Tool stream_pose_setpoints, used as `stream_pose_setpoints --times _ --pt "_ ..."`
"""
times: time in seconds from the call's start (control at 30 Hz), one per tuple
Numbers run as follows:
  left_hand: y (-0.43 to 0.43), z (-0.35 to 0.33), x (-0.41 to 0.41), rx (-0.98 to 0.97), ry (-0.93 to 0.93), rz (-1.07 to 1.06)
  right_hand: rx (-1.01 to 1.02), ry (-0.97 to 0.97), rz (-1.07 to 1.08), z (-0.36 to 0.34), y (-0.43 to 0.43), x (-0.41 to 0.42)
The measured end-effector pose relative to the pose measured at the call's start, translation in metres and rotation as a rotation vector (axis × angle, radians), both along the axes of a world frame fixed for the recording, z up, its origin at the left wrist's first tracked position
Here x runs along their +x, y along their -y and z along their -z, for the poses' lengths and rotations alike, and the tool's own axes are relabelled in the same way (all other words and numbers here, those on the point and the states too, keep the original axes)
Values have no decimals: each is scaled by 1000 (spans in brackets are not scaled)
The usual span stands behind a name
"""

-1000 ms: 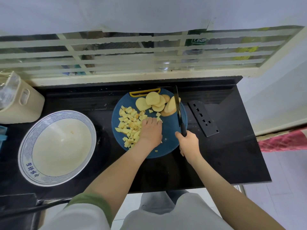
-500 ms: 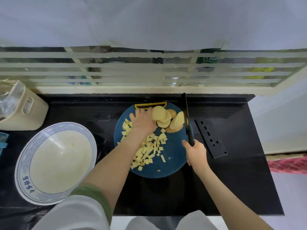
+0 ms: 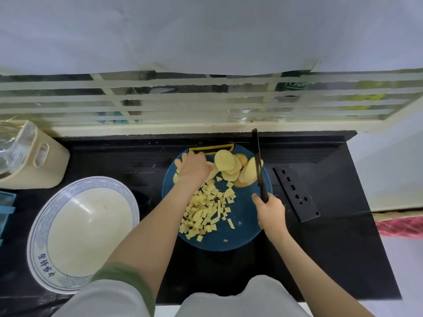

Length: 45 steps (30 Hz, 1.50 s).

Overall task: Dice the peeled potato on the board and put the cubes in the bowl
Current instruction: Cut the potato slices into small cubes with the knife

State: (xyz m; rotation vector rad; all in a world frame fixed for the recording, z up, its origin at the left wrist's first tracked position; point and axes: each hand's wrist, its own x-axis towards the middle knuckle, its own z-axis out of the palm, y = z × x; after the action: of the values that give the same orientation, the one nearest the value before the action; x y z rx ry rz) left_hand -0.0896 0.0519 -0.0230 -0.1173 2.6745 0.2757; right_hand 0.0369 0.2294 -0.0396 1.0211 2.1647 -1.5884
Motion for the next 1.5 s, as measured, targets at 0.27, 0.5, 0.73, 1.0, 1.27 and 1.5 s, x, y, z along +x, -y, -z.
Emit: stream_pose_setpoints --times 0.27,0.5,0.73,1.0,1.27,1.5 --pt "1 -16 37 99 -324 -159 43 -51 45 -16 10 23" --pt "-42 -12 89 301 -124 44 -16 -17 96 -22 13 60" --pt "-73 8 132 264 -19 8 -136 83 88 -14 -1 105" --pt "-75 21 161 11 -144 311 -207 132 75 -6 0 131" --pt "-62 27 160 48 -197 433 -128 202 38 1 12 129" --pt "-66 28 156 64 -227 401 -60 246 -29 -1 13 122"
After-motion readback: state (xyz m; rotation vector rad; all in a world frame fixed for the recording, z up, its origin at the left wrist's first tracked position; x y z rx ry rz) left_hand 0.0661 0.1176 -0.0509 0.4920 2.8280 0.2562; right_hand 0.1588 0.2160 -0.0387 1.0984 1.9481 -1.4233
